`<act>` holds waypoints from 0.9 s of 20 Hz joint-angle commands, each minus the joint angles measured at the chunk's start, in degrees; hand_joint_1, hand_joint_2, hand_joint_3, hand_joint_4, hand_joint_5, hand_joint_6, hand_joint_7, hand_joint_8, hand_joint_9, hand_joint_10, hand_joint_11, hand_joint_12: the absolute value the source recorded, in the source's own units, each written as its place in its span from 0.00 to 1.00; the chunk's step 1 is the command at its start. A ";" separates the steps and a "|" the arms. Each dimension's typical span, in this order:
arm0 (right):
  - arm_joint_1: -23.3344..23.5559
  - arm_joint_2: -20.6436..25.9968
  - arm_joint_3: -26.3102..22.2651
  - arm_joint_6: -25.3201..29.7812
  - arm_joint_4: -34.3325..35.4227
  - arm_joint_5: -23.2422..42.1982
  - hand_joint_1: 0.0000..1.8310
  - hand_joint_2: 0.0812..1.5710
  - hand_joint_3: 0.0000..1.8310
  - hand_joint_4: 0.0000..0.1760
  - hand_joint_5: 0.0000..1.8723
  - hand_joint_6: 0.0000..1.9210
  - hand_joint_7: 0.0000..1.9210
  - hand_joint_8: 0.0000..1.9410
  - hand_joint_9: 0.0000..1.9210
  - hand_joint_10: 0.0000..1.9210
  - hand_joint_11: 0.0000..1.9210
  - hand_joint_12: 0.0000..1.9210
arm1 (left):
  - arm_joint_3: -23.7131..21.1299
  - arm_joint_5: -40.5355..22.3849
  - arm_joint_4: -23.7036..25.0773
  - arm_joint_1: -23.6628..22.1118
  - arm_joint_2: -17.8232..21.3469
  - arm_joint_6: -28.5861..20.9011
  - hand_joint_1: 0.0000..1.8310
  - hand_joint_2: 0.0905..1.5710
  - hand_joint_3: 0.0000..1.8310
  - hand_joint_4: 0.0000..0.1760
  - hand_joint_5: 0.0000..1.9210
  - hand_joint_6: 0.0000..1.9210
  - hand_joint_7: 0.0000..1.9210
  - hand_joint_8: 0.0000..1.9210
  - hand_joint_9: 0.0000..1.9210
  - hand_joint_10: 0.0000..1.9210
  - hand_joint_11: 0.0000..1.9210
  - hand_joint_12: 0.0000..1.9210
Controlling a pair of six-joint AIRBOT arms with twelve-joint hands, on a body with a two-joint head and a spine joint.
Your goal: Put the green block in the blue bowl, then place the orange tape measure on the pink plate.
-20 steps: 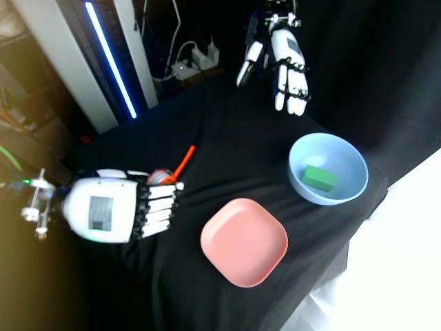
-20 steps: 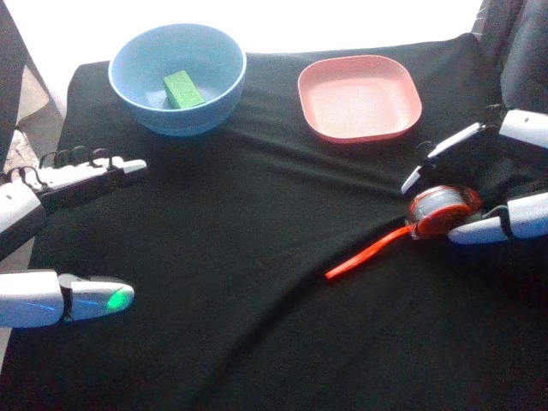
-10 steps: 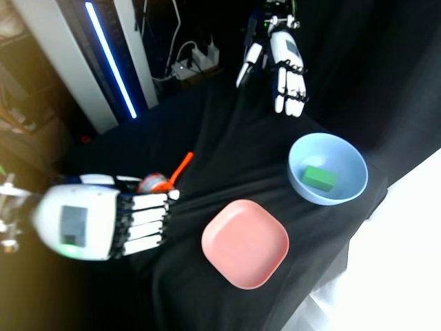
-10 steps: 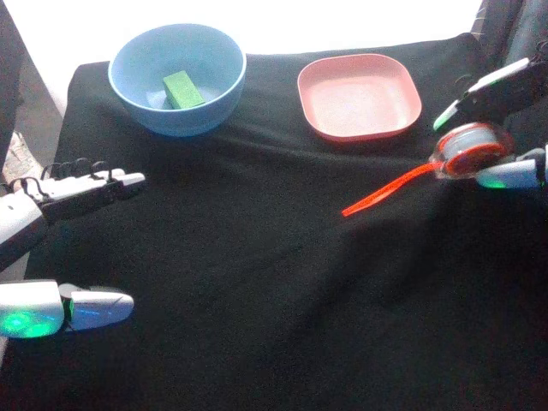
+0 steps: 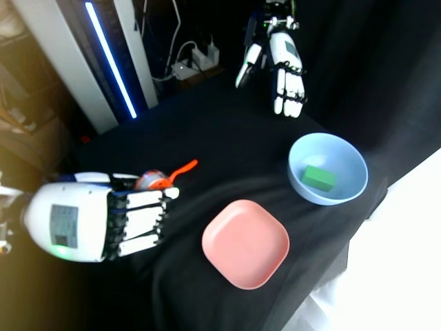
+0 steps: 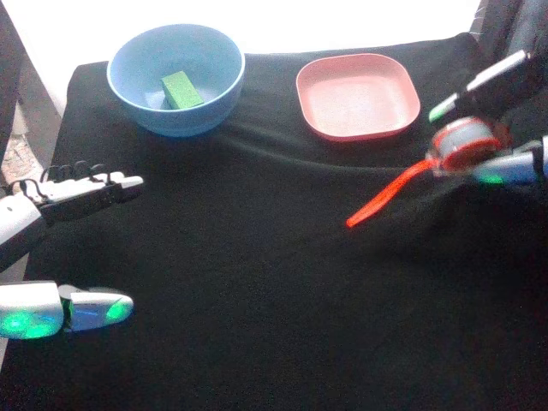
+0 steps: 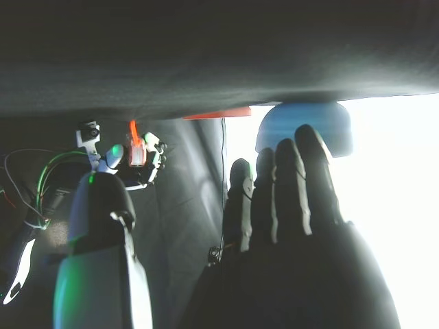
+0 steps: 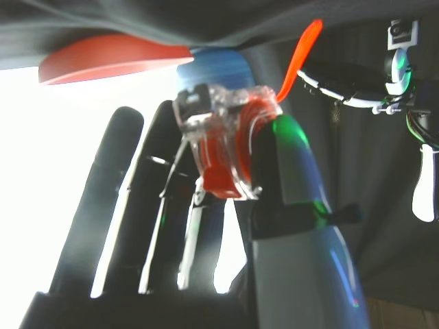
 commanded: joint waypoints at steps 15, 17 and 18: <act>19.62 -17.10 19.93 0.65 -9.93 -16.92 0.70 0.61 0.00 0.12 0.70 0.19 0.68 0.24 0.55 0.41 0.23 0.82 | 0.39 -7.67 -0.19 -0.16 -0.39 -1.04 0.40 0.59 0.00 0.32 0.14 0.00 0.09 0.00 0.07 0.00 0.00 0.25; 19.73 -19.25 21.60 0.66 -12.13 -20.52 0.76 0.63 0.00 0.00 0.61 0.36 0.71 0.06 0.58 0.49 0.42 0.56 | 0.60 -7.75 0.08 -0.36 -0.55 -1.21 0.41 0.60 0.00 0.29 0.13 0.00 0.08 0.00 0.06 0.00 0.00 0.24; 19.73 -19.82 22.04 0.66 -12.75 -21.31 0.76 0.63 0.00 0.00 0.60 0.38 0.72 0.03 0.57 0.52 0.43 0.49 | 0.66 -7.70 0.13 -0.47 -0.58 -1.21 0.41 0.60 0.00 0.32 0.13 0.00 0.08 0.00 0.06 0.00 0.00 0.23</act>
